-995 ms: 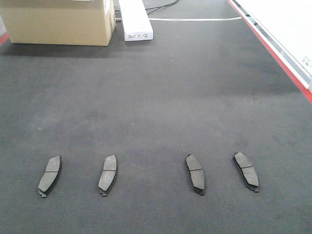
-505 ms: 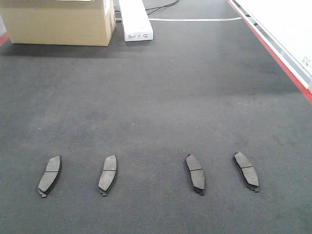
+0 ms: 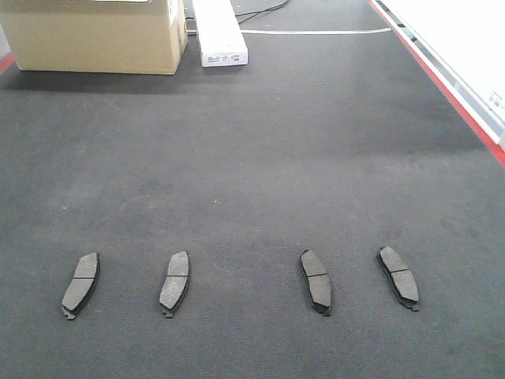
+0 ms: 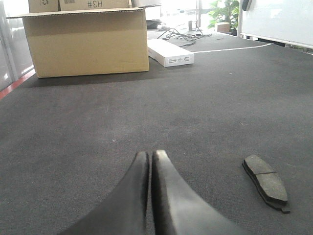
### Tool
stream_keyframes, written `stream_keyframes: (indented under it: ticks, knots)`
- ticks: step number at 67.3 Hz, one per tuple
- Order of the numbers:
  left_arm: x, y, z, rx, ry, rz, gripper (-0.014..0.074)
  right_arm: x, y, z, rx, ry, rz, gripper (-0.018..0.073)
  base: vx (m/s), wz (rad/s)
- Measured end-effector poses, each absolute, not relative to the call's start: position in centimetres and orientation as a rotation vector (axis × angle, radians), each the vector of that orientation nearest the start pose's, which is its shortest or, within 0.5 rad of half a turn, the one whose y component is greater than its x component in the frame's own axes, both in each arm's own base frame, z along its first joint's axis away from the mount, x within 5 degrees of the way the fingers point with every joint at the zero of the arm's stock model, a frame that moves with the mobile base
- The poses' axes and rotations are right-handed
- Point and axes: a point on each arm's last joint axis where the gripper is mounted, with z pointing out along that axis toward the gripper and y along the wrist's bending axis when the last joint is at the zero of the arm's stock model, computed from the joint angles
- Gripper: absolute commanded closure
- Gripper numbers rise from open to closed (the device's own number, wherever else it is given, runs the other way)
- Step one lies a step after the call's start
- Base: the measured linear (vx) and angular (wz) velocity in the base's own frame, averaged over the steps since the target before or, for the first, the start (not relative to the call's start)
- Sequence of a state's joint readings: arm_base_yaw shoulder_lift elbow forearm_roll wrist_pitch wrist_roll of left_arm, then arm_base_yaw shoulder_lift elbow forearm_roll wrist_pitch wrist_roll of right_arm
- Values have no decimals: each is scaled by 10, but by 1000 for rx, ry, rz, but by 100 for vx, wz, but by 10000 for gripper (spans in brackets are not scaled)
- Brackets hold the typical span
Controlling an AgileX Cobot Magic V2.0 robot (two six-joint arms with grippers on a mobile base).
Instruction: Move and align brake pads A on conveyor
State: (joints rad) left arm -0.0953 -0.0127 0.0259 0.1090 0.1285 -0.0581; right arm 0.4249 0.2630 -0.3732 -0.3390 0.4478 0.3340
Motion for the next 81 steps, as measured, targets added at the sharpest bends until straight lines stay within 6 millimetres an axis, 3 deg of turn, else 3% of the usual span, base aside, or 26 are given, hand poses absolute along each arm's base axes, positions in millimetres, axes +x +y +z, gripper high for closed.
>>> stream_keyframes:
  ticks: [19,35,43,56,81]
  knots:
    - [56,-4,193,107,1622,-23,603,71,7,276,-122,1748,82,571,0,0]
    - [56,-4,193,107,1622,-23,603,77,6,219,-26,1658,92,571,0,0]
    - [56,-4,193,107,1622,-23,603,70,5,203,-27,1613,88,571,0,0]
    - [56,-4,193,107,1622,-23,603,58,4,207,-64,1484,48,571,0,0]
    - [56,-4,193,107,1624,-23,603,57,3,201,-104,1533,-12,571,0,0]
